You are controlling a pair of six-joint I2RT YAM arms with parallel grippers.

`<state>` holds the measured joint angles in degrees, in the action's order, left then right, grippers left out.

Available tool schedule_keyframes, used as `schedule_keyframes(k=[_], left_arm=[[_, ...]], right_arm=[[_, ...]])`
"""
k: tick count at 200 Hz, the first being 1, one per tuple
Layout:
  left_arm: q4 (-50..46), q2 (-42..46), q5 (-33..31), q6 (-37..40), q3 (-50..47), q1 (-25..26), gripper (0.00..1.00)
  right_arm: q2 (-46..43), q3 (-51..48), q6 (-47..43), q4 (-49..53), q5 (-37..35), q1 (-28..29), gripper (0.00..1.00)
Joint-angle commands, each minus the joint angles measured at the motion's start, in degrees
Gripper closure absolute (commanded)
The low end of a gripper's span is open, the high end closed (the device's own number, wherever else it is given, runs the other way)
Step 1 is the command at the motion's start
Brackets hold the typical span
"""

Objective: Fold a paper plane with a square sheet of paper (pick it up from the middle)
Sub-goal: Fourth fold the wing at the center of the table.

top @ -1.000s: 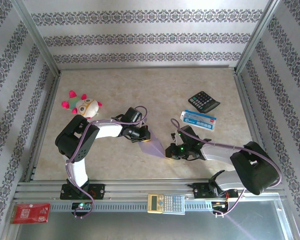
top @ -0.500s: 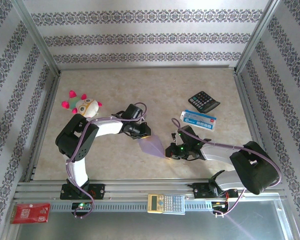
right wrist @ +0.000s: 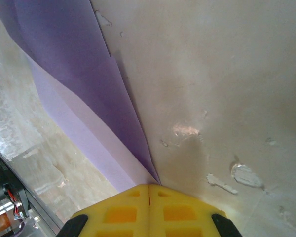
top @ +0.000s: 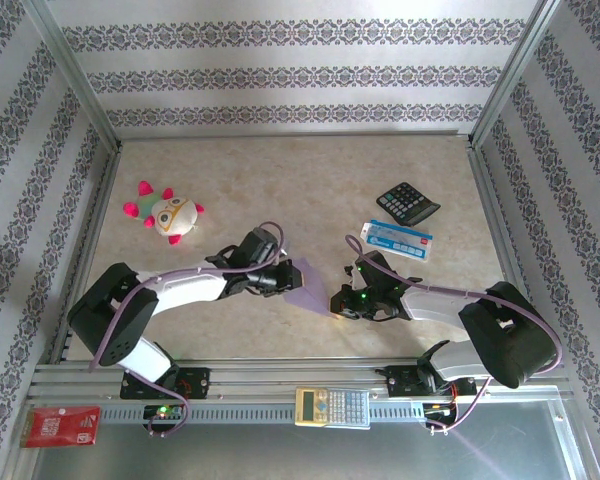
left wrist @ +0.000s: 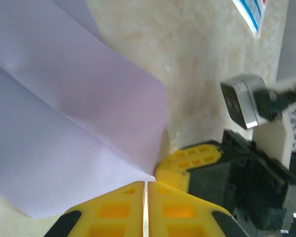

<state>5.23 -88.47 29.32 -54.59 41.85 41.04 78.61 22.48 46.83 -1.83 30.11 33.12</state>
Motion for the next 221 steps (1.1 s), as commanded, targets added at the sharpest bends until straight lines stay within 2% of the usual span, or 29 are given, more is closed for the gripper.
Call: schedule_keyframes(k=[1, 18, 68, 221], left_arm=[[7.4, -2.3, 0.2, -3.5, 0.5, 3.0, 0.96], [10.4, -5.9, 1.4, -5.0, 1.7, 4.7, 1.0], [11.8, -13.1, 2.6, -5.7, 5.4, 7.5, 1.0], [7.8, -16.8, 2.4, -4.0, 6.4, 7.7, 0.98]], right_arm=[[3.4, -2.4, 0.8, 6.7, -6.6, 0.0, 1.0], [3.5, -2.4, 0.6, 6.8, -6.6, 0.0, 1.0], [3.1, -2.3, -0.1, 7.8, -6.8, -0.3, 1.0], [3.6, -1.2, -0.9, 9.8, -7.1, -0.8, 1.0]])
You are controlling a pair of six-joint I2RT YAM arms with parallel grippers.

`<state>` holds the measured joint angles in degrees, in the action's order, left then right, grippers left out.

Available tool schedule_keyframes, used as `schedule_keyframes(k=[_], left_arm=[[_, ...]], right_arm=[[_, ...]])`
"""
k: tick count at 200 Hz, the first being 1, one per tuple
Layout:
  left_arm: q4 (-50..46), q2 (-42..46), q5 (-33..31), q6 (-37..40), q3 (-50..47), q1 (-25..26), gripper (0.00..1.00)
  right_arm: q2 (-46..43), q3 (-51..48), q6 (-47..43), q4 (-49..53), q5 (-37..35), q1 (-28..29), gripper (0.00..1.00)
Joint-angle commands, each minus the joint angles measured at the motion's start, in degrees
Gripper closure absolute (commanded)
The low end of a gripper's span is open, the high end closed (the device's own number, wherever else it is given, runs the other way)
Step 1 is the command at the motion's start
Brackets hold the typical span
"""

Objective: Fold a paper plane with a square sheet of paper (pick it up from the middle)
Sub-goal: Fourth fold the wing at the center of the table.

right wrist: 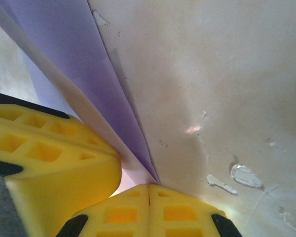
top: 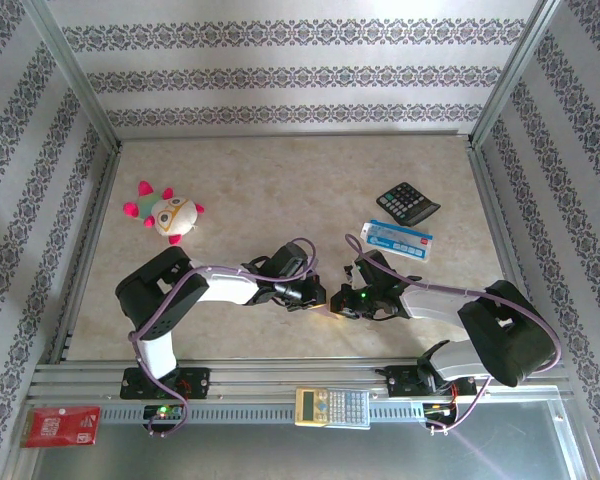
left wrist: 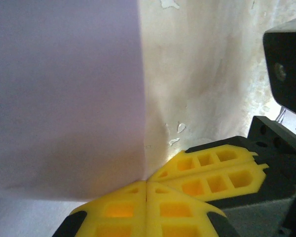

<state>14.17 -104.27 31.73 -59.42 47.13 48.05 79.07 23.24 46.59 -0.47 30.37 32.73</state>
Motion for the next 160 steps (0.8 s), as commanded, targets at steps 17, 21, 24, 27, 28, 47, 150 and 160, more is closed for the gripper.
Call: schedule_keyframes(k=[17, 21, 24, 27, 28, 47, 150, 160], left_arm=[[-1.3, -1.2, -0.1, 1.0, 1.0, 0.1, 0.98], [-1.3, -1.4, 0.0, 1.1, 1.0, 0.0, 0.98], [-1.3, -1.4, -0.1, 1.2, 0.9, -0.1, 0.98], [-1.3, -1.5, -0.1, 1.2, 0.9, -0.1, 0.98], [-1.3, -1.5, 0.0, 1.2, 0.9, -0.2, 0.98], [-1.6, -1.7, -0.1, 1.7, 0.8, -0.7, 0.98], [-6.1, -1.7, 0.5, 5.8, 1.7, -4.9, 0.96], [-6.6, -1.6, 0.7, 6.4, 1.8, -5.5, 0.96]], right_arm=[[3.3, -2.0, -0.6, 9.1, -7.6, -0.4, 1.0], [3.4, -1.9, -0.6, 9.2, -7.6, -0.4, 1.0], [3.5, -1.9, -0.6, 9.3, -7.7, -0.4, 1.0], [3.4, -1.9, -0.6, 9.5, -7.8, -0.4, 1.0], [3.5, -1.9, -0.6, 9.5, -7.8, -0.4, 1.0], [3.5, -1.7, -0.6, 10.4, -8.1, -0.4, 1.0], [4.6, -0.2, -0.7, 15.6, -9.4, -0.4, 1.0], [4.7, -0.1, -0.7, 15.8, -9.5, -0.4, 1.0]])
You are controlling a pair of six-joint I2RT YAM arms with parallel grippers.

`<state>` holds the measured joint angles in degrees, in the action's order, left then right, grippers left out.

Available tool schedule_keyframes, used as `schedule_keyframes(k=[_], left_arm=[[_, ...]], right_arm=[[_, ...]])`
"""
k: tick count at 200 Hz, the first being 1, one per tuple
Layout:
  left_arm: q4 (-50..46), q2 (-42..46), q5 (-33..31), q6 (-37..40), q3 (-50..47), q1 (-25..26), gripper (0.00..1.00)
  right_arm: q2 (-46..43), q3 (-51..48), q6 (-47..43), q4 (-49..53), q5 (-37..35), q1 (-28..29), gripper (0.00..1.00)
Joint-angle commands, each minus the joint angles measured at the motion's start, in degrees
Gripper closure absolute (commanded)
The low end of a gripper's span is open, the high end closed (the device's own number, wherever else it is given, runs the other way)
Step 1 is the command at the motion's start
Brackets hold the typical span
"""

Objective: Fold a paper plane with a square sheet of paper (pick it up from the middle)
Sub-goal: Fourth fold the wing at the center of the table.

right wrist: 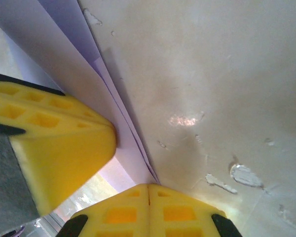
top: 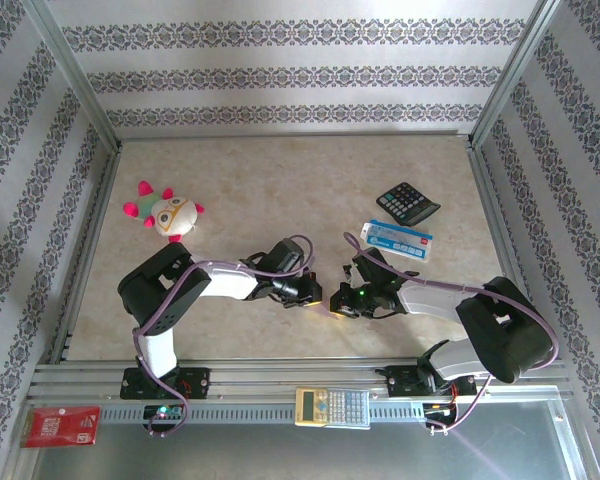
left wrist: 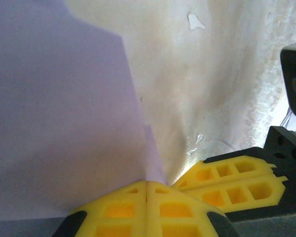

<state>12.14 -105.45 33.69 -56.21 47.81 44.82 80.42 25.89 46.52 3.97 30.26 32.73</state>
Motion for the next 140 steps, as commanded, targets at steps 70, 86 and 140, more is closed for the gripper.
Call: schedule_keyframes(k=[70, 86, 140], left_arm=[[-9.0, 0.2, -1.0, 7.4, 1.9, -7.8, 0.96], [-9.8, 0.3, -0.8, 8.3, 1.9, -9.3, 0.96], [-11.7, -0.1, -0.1, 10.9, 2.7, -13.2, 0.96]], right_arm=[[3.6, -2.6, -0.4, 12.2, -9.5, -0.4, 1.0], [3.5, -2.5, -0.4, 12.3, -9.4, -0.4, 1.0], [3.7, -2.5, -0.4, 12.5, -9.6, -0.4, 1.0]])
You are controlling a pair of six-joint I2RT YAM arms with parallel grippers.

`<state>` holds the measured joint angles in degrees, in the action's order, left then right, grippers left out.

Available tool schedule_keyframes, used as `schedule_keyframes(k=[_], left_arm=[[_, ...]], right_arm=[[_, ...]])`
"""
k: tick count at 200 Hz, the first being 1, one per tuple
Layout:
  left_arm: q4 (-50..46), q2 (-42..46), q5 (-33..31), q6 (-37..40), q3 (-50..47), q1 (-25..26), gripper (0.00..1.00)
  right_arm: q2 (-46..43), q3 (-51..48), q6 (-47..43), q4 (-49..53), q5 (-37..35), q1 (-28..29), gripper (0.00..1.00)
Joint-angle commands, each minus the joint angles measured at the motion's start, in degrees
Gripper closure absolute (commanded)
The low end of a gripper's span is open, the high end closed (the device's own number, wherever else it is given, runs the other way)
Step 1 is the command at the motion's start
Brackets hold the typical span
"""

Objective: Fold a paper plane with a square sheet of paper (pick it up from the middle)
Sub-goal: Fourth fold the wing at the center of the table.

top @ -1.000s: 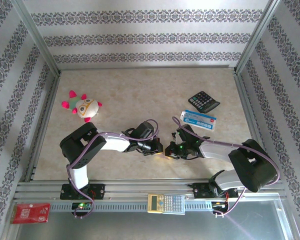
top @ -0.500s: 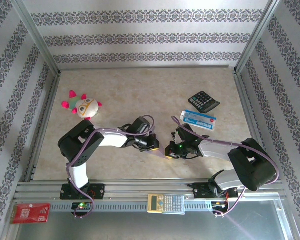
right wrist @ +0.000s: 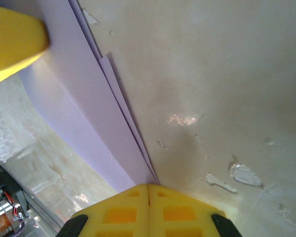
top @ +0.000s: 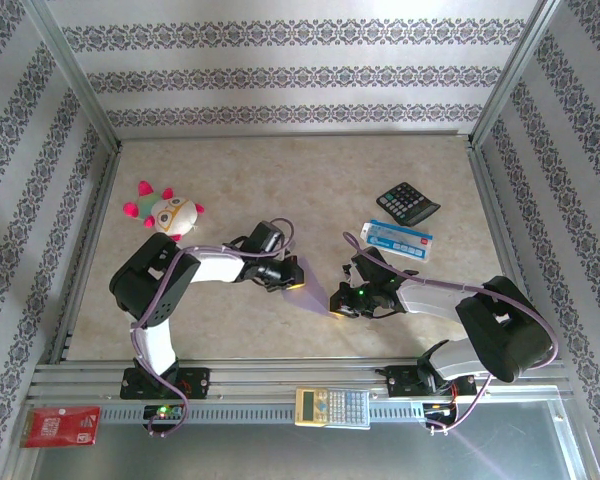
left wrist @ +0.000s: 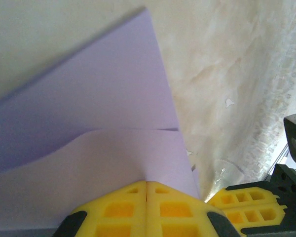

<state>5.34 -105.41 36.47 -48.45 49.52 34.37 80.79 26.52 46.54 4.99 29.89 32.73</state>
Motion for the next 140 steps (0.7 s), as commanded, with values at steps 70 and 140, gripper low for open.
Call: schedule_keyframes(k=[70, 140], left_arm=[[-6.7, -0.6, -2.5, 6.0, 2.2, -7.4, 0.95], [-8.6, -2.3, -3.4, 9.7, 2.6, -11.8, 0.94]], right_arm=[[3.9, -2.9, -0.6, 11.9, -9.3, -0.4, 1.0], [3.5, -3.0, -0.5, 12.1, -9.3, -0.4, 1.0]])
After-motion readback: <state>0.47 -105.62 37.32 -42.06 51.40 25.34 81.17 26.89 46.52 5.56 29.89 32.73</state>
